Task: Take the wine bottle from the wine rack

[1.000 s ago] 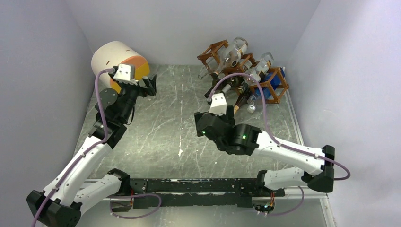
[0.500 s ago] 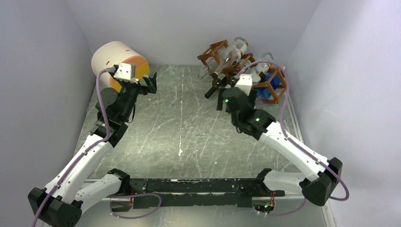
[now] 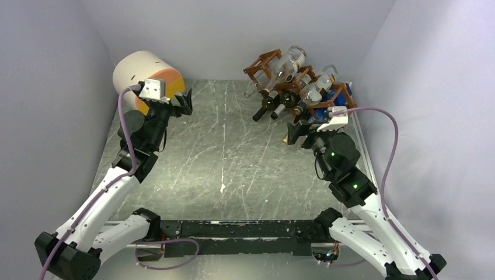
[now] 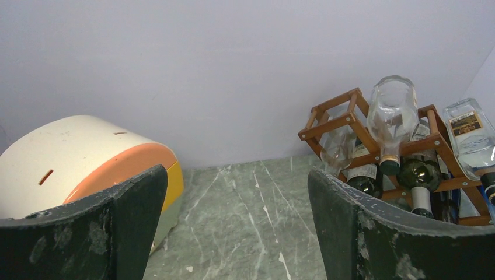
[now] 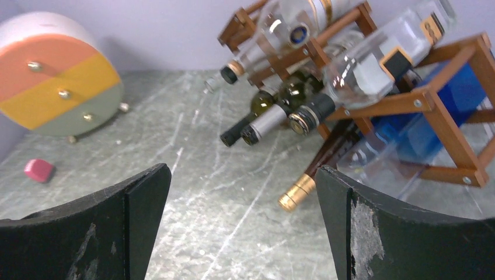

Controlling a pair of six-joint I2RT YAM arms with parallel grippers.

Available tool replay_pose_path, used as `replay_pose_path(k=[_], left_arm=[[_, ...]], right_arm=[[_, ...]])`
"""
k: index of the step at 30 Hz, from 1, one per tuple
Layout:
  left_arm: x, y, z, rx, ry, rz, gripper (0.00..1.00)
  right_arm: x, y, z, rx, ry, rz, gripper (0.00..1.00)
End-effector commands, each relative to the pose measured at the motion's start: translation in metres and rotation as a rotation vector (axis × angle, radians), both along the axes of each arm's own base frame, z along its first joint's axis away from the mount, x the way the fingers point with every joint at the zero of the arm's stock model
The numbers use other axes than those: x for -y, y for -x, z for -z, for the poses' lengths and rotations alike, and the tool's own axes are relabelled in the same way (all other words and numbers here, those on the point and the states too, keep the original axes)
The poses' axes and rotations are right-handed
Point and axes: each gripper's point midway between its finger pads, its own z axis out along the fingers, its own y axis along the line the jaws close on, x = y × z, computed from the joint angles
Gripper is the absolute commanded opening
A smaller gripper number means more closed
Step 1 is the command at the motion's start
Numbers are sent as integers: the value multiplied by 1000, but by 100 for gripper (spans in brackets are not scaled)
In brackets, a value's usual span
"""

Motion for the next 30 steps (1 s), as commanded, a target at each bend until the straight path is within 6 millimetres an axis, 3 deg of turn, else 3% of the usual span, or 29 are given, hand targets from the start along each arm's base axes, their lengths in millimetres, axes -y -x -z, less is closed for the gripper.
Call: replay_pose_path(k=[1,4,8,12,17,19,21,24,26,30], left_arm=[[-9,1,-11,44,17,-37,93],[-10,2,-11,46,17,-38,93],[-9,2,-12,47,18,-35,93],[-10,4,-12,52,19,-39,93],[-10,3,-11,50,14,-42,93],[-9,2,-9,46,12,-42,93],[-9,1,-9,43,12,-43,93],[-8,1,-7,42,11,-41,93],[-8,1,-7,42,10,-42,93],[-6,1,-7,37,11,-32,93]], right_arm=[[-13,5,-19,100,-4,-99,100],[-20,4,-6,35,30,-135,100],[-53,9,5,-10,34,-304,100],[-73,11,10,-32,5,-396,100],[-79,8,20,-63,17,-414,100],[-61,-3,20,-61,21,-292,100],[-6,-18,28,-110,1,58,100],[82,-11,29,-135,52,581,100],[88,-12,25,-137,161,598,100],[77,-22,28,-164,295,506,100]])
